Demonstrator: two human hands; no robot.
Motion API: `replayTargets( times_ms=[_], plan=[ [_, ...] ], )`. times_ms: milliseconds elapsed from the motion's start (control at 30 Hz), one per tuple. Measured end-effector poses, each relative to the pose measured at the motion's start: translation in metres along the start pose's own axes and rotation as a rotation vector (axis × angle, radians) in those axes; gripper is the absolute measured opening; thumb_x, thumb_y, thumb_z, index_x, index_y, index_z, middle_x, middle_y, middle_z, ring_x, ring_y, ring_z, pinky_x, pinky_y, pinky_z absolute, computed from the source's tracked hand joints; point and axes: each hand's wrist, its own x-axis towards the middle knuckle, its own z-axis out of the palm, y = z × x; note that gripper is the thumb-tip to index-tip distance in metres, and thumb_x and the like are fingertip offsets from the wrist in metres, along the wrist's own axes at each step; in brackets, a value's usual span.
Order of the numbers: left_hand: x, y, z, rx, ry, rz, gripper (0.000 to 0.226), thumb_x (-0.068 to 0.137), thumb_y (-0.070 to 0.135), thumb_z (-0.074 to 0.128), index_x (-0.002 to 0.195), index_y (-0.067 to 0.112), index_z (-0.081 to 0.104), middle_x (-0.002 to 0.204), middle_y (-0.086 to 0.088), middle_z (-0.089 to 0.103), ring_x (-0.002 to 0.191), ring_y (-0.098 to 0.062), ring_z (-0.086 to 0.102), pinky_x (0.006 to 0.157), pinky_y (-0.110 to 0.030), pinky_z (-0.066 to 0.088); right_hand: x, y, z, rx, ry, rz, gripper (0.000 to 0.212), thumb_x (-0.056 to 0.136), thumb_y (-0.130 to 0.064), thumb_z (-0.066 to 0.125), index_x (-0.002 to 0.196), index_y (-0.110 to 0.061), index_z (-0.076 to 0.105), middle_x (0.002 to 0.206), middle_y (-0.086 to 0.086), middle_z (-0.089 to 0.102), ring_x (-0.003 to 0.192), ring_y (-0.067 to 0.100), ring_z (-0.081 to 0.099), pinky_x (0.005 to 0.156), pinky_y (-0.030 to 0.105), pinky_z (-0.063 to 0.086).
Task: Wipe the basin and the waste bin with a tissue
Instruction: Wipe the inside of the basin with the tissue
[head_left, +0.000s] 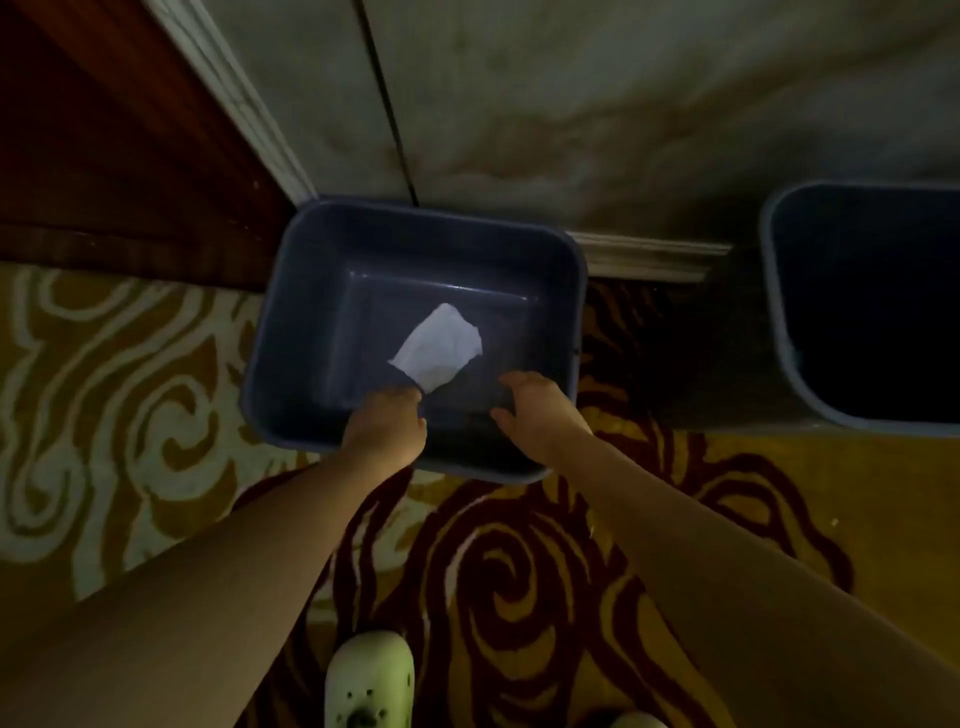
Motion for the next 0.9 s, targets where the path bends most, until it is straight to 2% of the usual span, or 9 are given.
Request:
replayTargets(
  times_ms=[133, 267, 433, 500, 633, 700, 767, 833, 900],
  plan=[
    [0.036, -0.010, 0.017, 0.044, 0.007, 0.030, 0.038, 0.092, 0.021, 0.043, 0.128, 0.010, 0.049, 0.131, -0.015, 0.052, 0.119, -0.030, 0.048, 0.094, -0.038, 0.045, 0.035, 0.001, 0.021, -0.088, -0.008, -0.048, 0.041, 0.092, -0.021, 0.051, 0.131, -0.009, 0.042, 0.132, 0.016, 0.048, 0.119, 0.030, 0.047, 0.100, 0.042, 0.043],
    [0.069, -0.017, 0.029, 0.060, 0.059, 0.024, 0.050, 0.092, 0.022, 0.045, 0.140, 0.013, 0.038, 0.141, -0.014, 0.042, 0.130, -0.032, 0.038, 0.105, -0.043, 0.039, 0.068, -0.001, 0.036, -0.163, 0.015, -0.119, 0.046, 0.092, -0.018, 0.051, 0.135, -0.011, 0.038, 0.136, 0.016, 0.044, 0.125, 0.032, 0.040, 0.103, 0.044, 0.040],
    [0.106, -0.026, 0.035, 0.030, 0.098, 0.052, 0.054, 0.091, 0.018, 0.045, 0.144, 0.017, 0.033, 0.147, -0.011, 0.036, 0.134, -0.030, 0.034, 0.110, -0.042, 0.034, 0.113, -0.008, 0.045, -0.285, 0.031, -0.189, 0.049, 0.091, -0.018, 0.051, 0.137, -0.012, 0.034, 0.140, 0.015, 0.038, 0.129, 0.031, 0.032, 0.104, 0.044, 0.036],
    [0.123, -0.029, 0.030, 0.011, 0.102, 0.090, 0.053, 0.091, 0.020, 0.044, 0.143, 0.019, 0.034, 0.148, -0.009, 0.036, 0.134, -0.028, 0.034, 0.110, -0.040, 0.034, 0.130, -0.011, 0.044, -0.321, 0.042, -0.215, 0.048, 0.090, -0.020, 0.053, 0.135, -0.011, 0.037, 0.139, 0.014, 0.039, 0.127, 0.031, 0.033, 0.103, 0.042, 0.036],
    [0.142, -0.031, 0.018, -0.108, 0.120, 0.209, 0.040, 0.091, 0.029, 0.049, 0.129, 0.016, 0.053, 0.135, -0.005, 0.052, 0.123, -0.022, 0.048, 0.102, -0.040, 0.042, 0.151, -0.016, 0.048, -0.356, 0.069, -0.196, 0.049, 0.089, -0.027, 0.055, 0.132, -0.009, 0.038, 0.136, 0.015, 0.042, 0.123, 0.030, 0.038, 0.099, 0.039, 0.036],
    [0.147, -0.033, 0.016, -0.074, 0.077, 0.257, 0.040, 0.093, 0.032, 0.045, 0.130, 0.018, 0.052, 0.136, -0.003, 0.049, 0.124, -0.021, 0.048, 0.103, -0.039, 0.042, 0.156, -0.016, 0.052, -0.369, 0.056, -0.199, 0.055, 0.088, -0.031, 0.057, 0.133, -0.010, 0.036, 0.137, 0.015, 0.039, 0.124, 0.030, 0.036, 0.099, 0.039, 0.035],
    [0.152, -0.036, 0.019, -0.015, 0.055, 0.279, 0.042, 0.095, 0.027, 0.040, 0.135, 0.019, 0.047, 0.142, -0.005, 0.043, 0.127, -0.021, 0.043, 0.106, -0.037, 0.038, 0.159, -0.014, 0.058, -0.391, 0.064, -0.209, 0.058, 0.085, -0.032, 0.060, 0.133, -0.010, 0.036, 0.137, 0.015, 0.035, 0.124, 0.030, 0.033, 0.099, 0.040, 0.034],
    [0.156, -0.038, 0.023, 0.088, 0.099, 0.315, 0.044, 0.093, 0.018, 0.045, 0.137, 0.015, 0.045, 0.144, -0.007, 0.042, 0.131, -0.022, 0.038, 0.108, -0.033, 0.034, 0.160, -0.011, 0.063, -0.418, 0.109, -0.227, 0.060, 0.082, -0.029, 0.064, 0.131, -0.011, 0.036, 0.137, 0.014, 0.033, 0.124, 0.030, 0.031, 0.099, 0.041, 0.034],
    [0.159, -0.037, 0.029, 0.156, 0.186, 0.341, 0.043, 0.089, 0.015, 0.050, 0.132, 0.012, 0.049, 0.137, -0.007, 0.046, 0.127, -0.021, 0.039, 0.103, -0.028, 0.035, 0.161, -0.010, 0.066, -0.422, 0.154, -0.241, 0.061, 0.081, -0.025, 0.066, 0.131, -0.012, 0.035, 0.136, 0.014, 0.032, 0.123, 0.031, 0.031, 0.099, 0.041, 0.033]
  ],
)
